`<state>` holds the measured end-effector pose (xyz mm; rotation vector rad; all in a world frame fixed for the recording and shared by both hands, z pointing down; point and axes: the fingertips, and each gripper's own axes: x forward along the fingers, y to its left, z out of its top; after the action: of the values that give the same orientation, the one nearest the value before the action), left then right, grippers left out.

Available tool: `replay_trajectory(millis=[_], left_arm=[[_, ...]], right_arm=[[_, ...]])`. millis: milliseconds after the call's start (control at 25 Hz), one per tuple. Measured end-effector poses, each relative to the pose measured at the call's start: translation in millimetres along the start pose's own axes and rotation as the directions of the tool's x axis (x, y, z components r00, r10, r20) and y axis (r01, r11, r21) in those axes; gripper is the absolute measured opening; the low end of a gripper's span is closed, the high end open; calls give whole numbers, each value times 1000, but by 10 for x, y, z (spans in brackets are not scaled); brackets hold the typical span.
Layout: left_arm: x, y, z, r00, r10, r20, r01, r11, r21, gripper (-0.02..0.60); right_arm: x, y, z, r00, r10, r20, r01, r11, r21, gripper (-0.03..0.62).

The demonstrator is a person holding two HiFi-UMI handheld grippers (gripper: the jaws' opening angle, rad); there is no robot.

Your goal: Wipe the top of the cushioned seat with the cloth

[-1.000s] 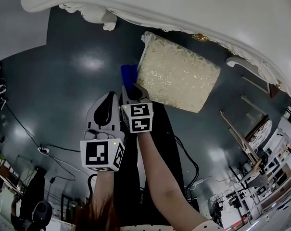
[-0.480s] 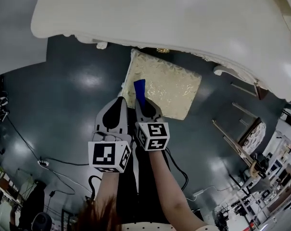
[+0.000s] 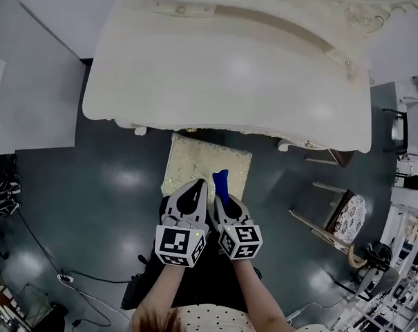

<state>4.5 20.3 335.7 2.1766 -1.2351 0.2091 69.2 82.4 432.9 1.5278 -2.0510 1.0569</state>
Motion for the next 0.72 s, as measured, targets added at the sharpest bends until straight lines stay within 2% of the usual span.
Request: replay_trajectory(millis=[160, 400, 520, 720], left_arm=[[-75, -326, 317, 997, -66, 41, 65, 997, 28, -2], [-219, -608, 851, 990, -106, 95, 99, 992, 75, -2], [-337, -745, 1162, 982, -136, 130, 121, 986, 111, -2], [-523, -1036, 1529, 963, -198, 182, 170, 973, 157, -2]], right_arm=[[-435, -53, 437, 997, -17, 77, 17, 1000, 2, 61], [-939, 81, 1027, 984, -17, 180, 20, 1000, -12, 61], [-1138, 227, 1266, 976, -5, 217, 17, 998, -53, 61], [-1481, 351, 1540, 959, 7, 283, 6, 999, -44, 61]])
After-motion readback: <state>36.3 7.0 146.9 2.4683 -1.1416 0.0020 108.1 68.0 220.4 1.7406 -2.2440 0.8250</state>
